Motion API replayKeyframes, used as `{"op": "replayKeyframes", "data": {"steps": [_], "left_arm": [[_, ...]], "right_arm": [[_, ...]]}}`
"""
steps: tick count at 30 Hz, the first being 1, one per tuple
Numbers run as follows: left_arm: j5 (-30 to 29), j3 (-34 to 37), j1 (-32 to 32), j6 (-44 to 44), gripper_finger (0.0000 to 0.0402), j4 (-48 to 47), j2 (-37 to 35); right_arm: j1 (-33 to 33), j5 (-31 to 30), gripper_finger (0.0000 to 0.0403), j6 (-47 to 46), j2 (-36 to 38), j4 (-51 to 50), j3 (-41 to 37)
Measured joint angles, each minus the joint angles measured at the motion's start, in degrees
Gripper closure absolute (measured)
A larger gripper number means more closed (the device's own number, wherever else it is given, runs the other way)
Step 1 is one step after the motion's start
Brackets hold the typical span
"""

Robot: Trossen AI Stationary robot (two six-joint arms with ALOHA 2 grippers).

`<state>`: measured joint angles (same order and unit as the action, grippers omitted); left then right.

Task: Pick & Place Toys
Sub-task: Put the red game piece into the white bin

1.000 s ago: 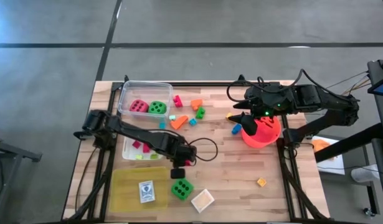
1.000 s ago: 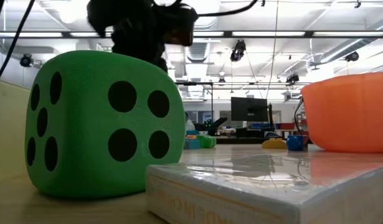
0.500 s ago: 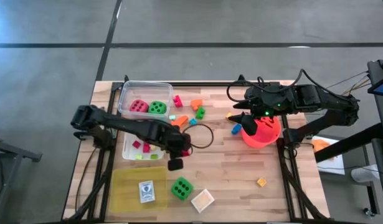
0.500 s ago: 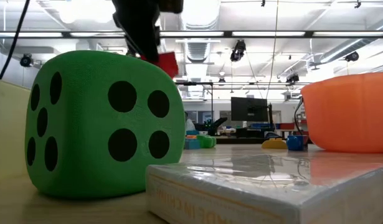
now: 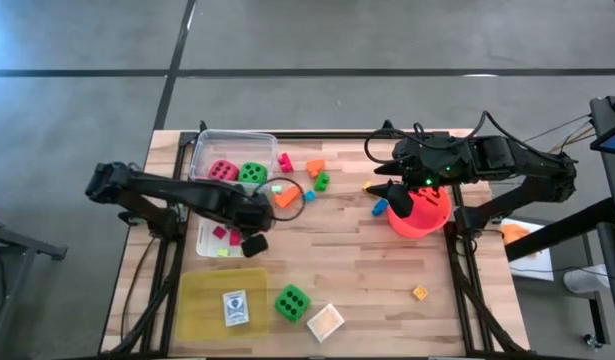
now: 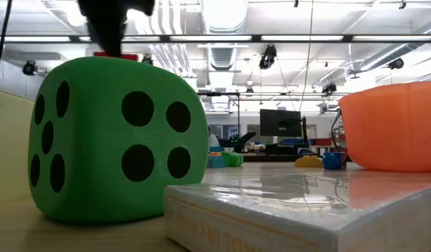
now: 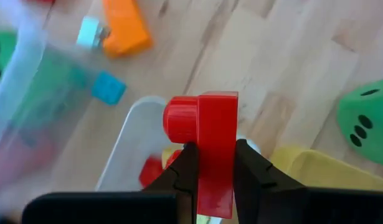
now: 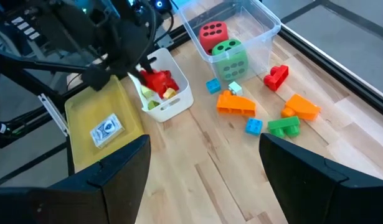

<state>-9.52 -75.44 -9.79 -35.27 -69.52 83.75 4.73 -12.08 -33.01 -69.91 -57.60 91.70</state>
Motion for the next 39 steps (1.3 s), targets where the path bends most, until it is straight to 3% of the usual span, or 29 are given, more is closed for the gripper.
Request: {"op": "replayKeyframes", "data": {"steps": [8,12,17,28,39], "left_arm": [[2.33,14.92,0.05,-25.50,0.0352,-1.53,-12.11],[5.85,22.21,0.03,-32.00,0.0352,-1.48,-16.02],[8.25,28.41,-0.24,-31.41,0.0352,-0.80,-17.02],[9.87,33.32,-0.36,-15.94,0.0352,6.83,-16.27],[12.61,36.26,-0.50,-20.62,0.0352,9.84,-16.03]], "right_arm": [[0.02,0.00,0.0110,-0.04,0.00,0.38,0.00],[0.00,-0.02,0.0110,-0.02,-0.09,1.20,0.02],[0.02,0.00,0.0110,0.00,-0.76,1.14,0.02],[0.02,0.35,0.0110,0.04,-2.64,0.92,0.02],[0.01,0.48,0.0110,0.02,-2.69,1.31,0.02]]}}
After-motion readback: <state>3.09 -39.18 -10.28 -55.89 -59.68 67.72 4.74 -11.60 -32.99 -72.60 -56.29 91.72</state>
